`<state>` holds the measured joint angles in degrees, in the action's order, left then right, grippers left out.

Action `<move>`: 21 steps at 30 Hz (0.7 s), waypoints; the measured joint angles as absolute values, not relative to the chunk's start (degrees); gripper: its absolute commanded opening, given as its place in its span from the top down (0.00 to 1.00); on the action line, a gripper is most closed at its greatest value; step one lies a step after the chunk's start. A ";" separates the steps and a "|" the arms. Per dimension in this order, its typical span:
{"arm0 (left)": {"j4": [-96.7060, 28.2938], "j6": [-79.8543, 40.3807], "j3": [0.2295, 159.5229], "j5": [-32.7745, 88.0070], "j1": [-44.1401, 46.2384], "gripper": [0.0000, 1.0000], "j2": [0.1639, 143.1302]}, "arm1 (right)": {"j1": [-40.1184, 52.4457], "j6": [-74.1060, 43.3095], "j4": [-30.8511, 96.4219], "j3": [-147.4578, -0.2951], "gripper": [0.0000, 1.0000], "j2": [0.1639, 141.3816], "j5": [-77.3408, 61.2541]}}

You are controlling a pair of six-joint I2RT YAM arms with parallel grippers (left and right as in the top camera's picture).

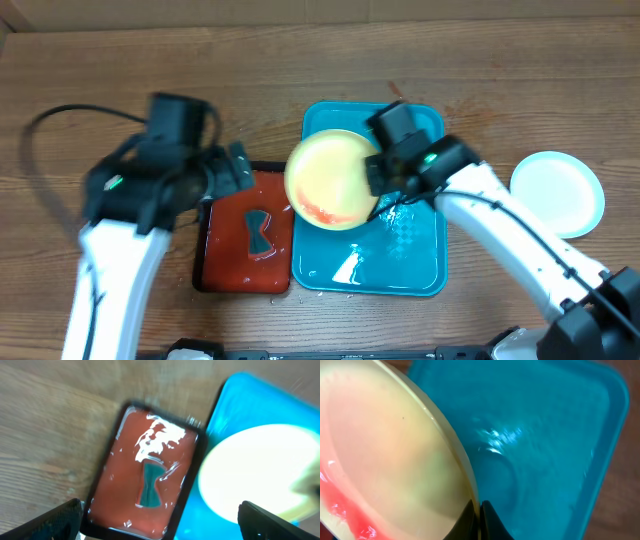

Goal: Clean dirty plates on tray and stack at the side
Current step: 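Lift the yellow plate with the right gripper and tilt it over the red tray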

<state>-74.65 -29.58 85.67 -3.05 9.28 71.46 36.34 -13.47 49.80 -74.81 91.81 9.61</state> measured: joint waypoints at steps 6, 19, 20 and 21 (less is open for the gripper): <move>-75.85 -29.58 89.93 -3.03 8.19 0.00 63.72 | 50.26 -13.10 40.10 -74.78 0.96 91.92 21.63; -78.28 -28.16 90.13 -5.43 8.19 0.00 58.63 | 61.06 -12.93 33.82 -74.78 0.96 95.24 51.88; -78.59 -28.08 90.13 -5.43 8.19 0.00 58.63 | 61.91 -12.95 33.87 -74.78 0.96 95.24 53.87; -79.02 -28.08 90.13 -5.45 8.19 0.00 58.67 | 62.96 -12.88 33.85 -74.78 0.96 95.24 56.10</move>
